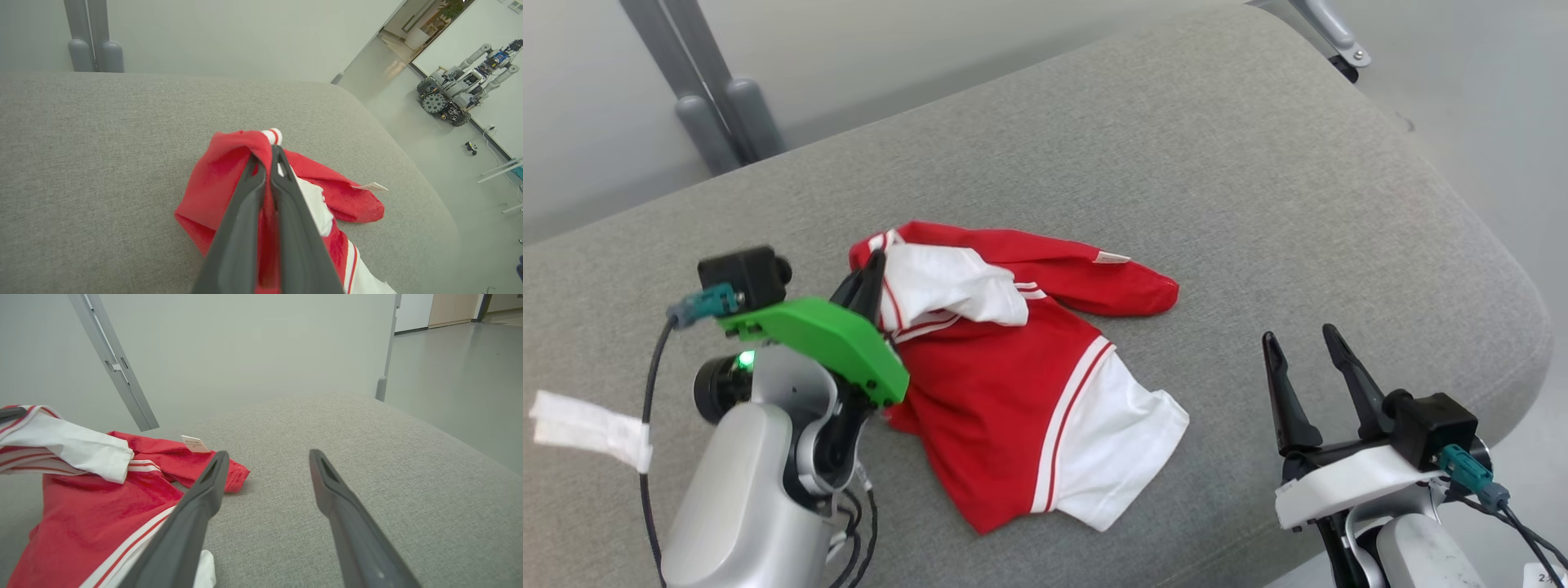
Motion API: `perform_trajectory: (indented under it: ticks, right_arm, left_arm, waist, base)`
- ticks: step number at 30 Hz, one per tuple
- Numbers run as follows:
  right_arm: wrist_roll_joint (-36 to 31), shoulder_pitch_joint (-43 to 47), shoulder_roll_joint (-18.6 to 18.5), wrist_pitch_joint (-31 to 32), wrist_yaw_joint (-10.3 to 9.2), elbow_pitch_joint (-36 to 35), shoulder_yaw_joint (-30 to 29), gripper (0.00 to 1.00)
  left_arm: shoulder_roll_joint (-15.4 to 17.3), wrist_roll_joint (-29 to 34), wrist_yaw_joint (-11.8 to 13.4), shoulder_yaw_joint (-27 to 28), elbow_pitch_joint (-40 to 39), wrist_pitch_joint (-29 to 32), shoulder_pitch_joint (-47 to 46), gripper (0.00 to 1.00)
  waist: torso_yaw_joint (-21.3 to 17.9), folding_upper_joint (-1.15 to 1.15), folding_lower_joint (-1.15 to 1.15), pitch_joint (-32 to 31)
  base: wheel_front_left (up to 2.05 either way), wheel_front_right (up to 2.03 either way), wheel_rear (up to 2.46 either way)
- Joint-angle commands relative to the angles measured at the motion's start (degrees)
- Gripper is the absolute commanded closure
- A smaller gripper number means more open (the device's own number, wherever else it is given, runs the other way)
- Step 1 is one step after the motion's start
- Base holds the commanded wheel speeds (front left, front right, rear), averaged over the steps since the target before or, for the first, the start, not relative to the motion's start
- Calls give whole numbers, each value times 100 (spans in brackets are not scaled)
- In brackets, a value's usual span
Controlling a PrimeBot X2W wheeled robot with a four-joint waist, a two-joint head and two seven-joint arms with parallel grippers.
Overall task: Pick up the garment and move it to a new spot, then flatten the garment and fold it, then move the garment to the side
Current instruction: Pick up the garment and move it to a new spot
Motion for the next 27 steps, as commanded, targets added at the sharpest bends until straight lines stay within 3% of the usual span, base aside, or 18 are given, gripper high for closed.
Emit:
perform_trajectory:
  ticks: [1, 3, 4, 5, 6, 9, 14, 20, 27]
  right_arm:
    - [-47, 23, -1, -17, 0, -10, -10, 0]
    - [-73, 6, -10, -17, 0, -9, 19, 0]
    - [-94, -11, -28, -17, 0, -7, 52, 0]
    - [-111, -31, -50, -17, 0, -3, 104, 0]
    - [-117, -40, -75, -17, 0, -3, 142, 0]
    - [-136, -1, -169, -17, -1, -57, 115, 0]
    - [-204, 114, -337, -17, -1, -191, 104, 0]
    - [-301, 317, -568, -17, -1, -441, -46, 0]
    - [-364, 655, -737, -17, -1, -525, -404, 0]
  left_arm:
    - [39, 48, -102, -16, 251, -195, 104, 100]
    - [94, 253, -209, -48, 700, -602, 100, 100]
    - [89, 277, -276, -60, 828, -828, 79, 73]
    - [37, 285, -330, -55, 986, -1067, 109, 11]
    - [18, 342, -392, -85, 1052, -1262, 145, 0]
    - [43, 681, -474, -250, 1005, -1948, 250, 0]
    - [137, 1276, -167, -229, 358, -2859, 827, 0]
    - [139, 1806, 163, 171, -553, -2954, 1900, 0]
    - [-39, 2378, 39, 765, -762, -2957, 2980, 0]
  waist:
    - [136, 0, 0, -11]
    - [241, 0, 0, -34]
    - [288, 0, 0, -48]
    - [338, 0, 0, -74]
    - [378, 0, 0, -104]
    - [612, 0, 0, -187]
    - [958, 0, 0, -354]
    - [1396, 0, 0, -534]
    - [1804, 0, 0, -689]
  base:
    - [0, 0, 0]
    - [0, 0, 0]
    - [0, 0, 0]
    - [0, 0, 0]
    - [0, 0, 0]
    - [0, 0, 0]
    - [0, 0, 0]
    - [0, 0, 0]
    - [0, 0, 0]
